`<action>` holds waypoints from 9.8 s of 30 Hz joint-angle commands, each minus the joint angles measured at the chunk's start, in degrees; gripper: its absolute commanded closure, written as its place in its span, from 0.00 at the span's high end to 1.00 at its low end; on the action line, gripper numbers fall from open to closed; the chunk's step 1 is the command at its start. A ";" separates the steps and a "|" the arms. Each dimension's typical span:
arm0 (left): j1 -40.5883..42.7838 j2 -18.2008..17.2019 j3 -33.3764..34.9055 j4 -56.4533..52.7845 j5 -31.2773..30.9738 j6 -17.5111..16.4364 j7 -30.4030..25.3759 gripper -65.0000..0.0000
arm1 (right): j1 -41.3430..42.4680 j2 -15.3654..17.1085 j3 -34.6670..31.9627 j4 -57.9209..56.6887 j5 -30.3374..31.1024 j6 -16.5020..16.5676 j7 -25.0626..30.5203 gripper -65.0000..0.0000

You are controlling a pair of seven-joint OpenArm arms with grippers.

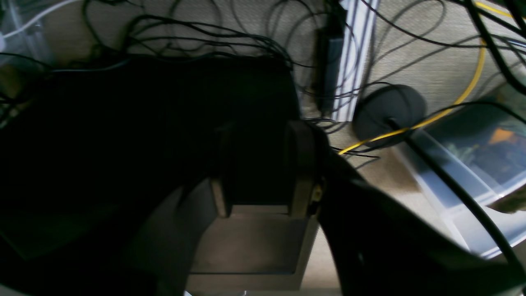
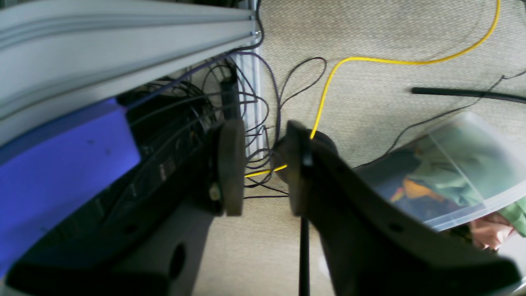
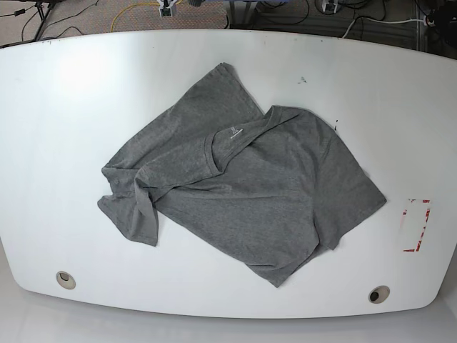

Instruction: Layout the t-shirt on the table in an organized manner, then fold the t-shirt properly

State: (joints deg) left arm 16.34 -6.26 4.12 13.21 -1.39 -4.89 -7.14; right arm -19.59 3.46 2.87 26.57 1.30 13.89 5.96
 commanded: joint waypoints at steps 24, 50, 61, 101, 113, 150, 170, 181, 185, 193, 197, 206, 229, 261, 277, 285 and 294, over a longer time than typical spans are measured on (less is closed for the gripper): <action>-1.00 -0.11 0.06 2.04 -0.15 -0.43 0.32 0.29 | 1.44 -1.13 -0.19 0.82 -0.03 -0.22 0.59 0.24; 12.28 -0.29 -0.12 22.26 -0.33 -0.52 0.50 0.29 | -13.86 -1.13 0.16 18.58 0.33 -0.22 1.56 0.24; 24.15 -2.31 -3.72 38.88 -0.41 -0.52 0.50 0.29 | -24.93 -1.13 0.16 36.69 0.33 0.04 -3.89 0.24; 52.63 -3.89 -21.92 97.95 -10.44 -0.52 0.59 0.29 | -48.05 -1.13 5.70 88.55 0.33 -0.40 -5.38 0.24; 42.78 -3.98 -22.89 99.89 -10.26 -0.52 0.67 0.47 | -38.21 -1.05 9.04 88.55 0.33 0.13 -5.38 0.26; 27.66 -3.63 -28.25 99.80 -10.17 -0.52 7.27 0.65 | 19.02 -0.61 -7.40 71.32 -0.20 7.87 -37.30 0.67; 27.75 -3.54 -28.25 99.71 -10.17 -0.52 7.36 0.65 | 26.94 0.45 -7.84 51.54 -0.20 7.87 -32.64 0.67; 27.49 -3.54 -28.08 99.71 -10.08 -0.52 7.36 0.64 | 26.67 0.27 -7.84 51.54 -0.20 7.87 -32.29 0.67; 27.40 -3.54 -27.99 99.71 -10.08 -0.52 7.44 0.64 | 26.67 0.27 -7.84 51.45 -0.20 7.87 -32.20 0.64; 27.31 -3.54 -27.81 99.71 -10.08 -0.52 7.44 0.64 | 26.85 0.27 -7.84 50.66 -0.20 7.87 -32.20 0.21; 27.31 -3.54 -27.72 99.71 -10.08 -0.52 7.44 0.64 | 26.94 0.36 -7.84 48.73 -0.20 7.87 -32.20 0.09; 27.31 -3.54 -27.72 99.62 -10.08 -0.52 7.44 0.64 | 24.91 0.45 -7.84 52.86 -0.20 7.87 -32.37 0.07; 17.55 -3.54 -27.72 99.53 -10.26 -0.52 24.24 0.65 | 11.73 0.71 -7.49 86.36 -0.38 7.78 -32.46 0.08; -28.95 -5.47 -27.64 66.39 -10.08 -0.52 45.16 0.65 | 10.58 2.65 1.48 89.87 -0.29 7.87 -27.01 0.08; -36.07 -8.02 -23.33 45.47 -10.17 -0.52 34.17 0.65 | 9.79 2.47 1.21 88.11 0.41 7.87 -27.36 0.11; -36.69 -7.94 -22.54 43.62 -10.17 -0.52 33.82 0.65 | 7.33 0.01 -4.41 86.27 -0.11 7.87 -28.33 0.68; -36.87 -7.76 -22.45 43.71 -10.35 -0.52 33.82 0.65 | 9.00 -0.08 -8.63 78.88 -0.29 7.43 -28.59 0.84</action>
State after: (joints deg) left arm -18.94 -13.45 -18.35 55.92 -11.29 -5.17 27.68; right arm -12.56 3.36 -6.15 106.96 0.89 22.09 -24.03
